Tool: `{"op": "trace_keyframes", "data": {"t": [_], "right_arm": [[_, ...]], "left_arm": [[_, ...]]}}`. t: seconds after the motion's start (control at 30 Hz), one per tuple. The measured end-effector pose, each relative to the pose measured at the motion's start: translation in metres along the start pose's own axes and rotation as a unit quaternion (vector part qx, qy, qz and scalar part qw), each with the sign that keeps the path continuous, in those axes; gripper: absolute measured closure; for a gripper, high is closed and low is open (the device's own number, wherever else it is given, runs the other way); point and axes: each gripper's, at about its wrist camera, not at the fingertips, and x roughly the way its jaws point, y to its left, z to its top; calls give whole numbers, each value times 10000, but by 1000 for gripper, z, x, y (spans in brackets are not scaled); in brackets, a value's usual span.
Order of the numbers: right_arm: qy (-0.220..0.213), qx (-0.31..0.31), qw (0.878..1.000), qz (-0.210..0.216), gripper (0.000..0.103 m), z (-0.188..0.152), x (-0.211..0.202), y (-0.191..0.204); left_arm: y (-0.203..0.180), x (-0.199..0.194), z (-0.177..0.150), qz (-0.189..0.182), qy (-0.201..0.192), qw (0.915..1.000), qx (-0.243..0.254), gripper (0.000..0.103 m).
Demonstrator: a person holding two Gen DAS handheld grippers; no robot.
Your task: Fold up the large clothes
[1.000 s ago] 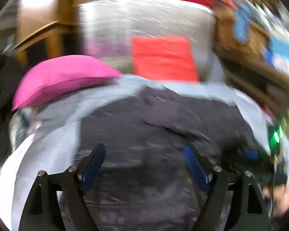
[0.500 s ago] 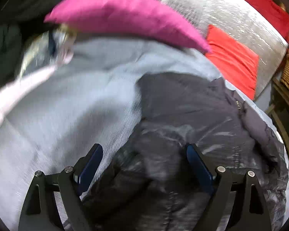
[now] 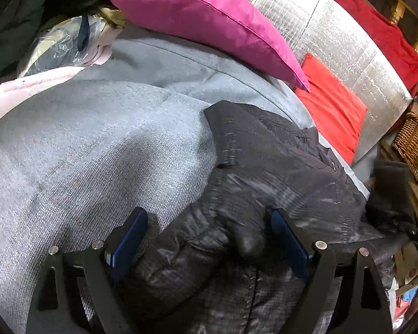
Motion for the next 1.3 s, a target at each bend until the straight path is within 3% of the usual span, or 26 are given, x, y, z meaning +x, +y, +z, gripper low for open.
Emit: {"op": "trace_keyframes", "data": {"t": [0.1, 0.2, 0.27, 0.37, 0.4, 0.43, 0.47, 0.57, 0.6, 0.63, 0.67, 0.8, 0.87, 0.9, 0.97, 1.03, 1.17, 1.3], "right_arm": [[189, 1275, 9904, 492, 79, -23, 11, -54], [608, 2323, 9642, 1121, 78, -58, 37, -94], [669, 2735, 9471, 1537, 77, -70, 44, -107], [588, 3035, 9322, 1883, 73, -70, 43, -118], [566, 3204, 9235, 2032, 63, -70, 44, -122], [552, 3427, 9127, 2154, 41, -71, 47, -128], [501, 3638, 9021, 2267, 33, -72, 48, -133], [489, 3997, 8839, 2380, 32, -69, 55, -144], [471, 4005, 8844, 2349, 39, -65, 53, -144], [477, 3956, 8889, 2261, 77, -60, 51, -144], [467, 3799, 8999, 2089, 89, -53, 45, -144], [50, 2923, 9436, 1552, 89, -29, 6, -125], [62, 2640, 9568, 1216, 89, -34, 6, -115], [201, 2637, 9584, 1075, 89, -41, 15, -115], [595, 2923, 9478, 1130, 88, -61, 37, -125], [603, 3052, 9415, 1298, 87, -68, 42, -130], [551, 2963, 9432, 1396, 86, -62, 38, -132], [560, 2986, 9414, 1463, 86, -68, 39, -137]], "left_arm": [[0, 1, 0, 22, 1, 10000, 15, 13], [0, 1, 0, 34, 5, 10000, 26, 13], [0, 2, 0, 58, 11, 10000, 42, 13], [0, 2, 0, 78, 11, 10000, 59, 13], [0, 2, 0, 81, 10, 10000, 58, 13], [0, 3, 0, 85, 5, 9999, 58, 13], [0, 3, 0, 86, 6, 9999, 60, 13], [0, 3, -1, 94, 4, 9999, 70, 13], [0, 3, -1, 91, 5, 9999, 66, 13], [0, 3, -1, 89, 5, 9999, 65, 13], [0, 3, -1, 87, 3, 9999, 66, 13], [0, 4, -1, 87, 10, 9999, 76, 12], [-2, 5, 0, 125, 36, 9999, 104, 12], [-3, 5, 1, 170, 74, 9997, 125, 12], [-9, 0, 6, 408, 167, 9988, 202, 12], [-14, -16, 11, 634, 138, 9977, 211, 12], [-26, -70, 18, -52, -258, 9993, -256, 12], [-52, -67, 9, -518, 163, 9984, -135, 12]]}}
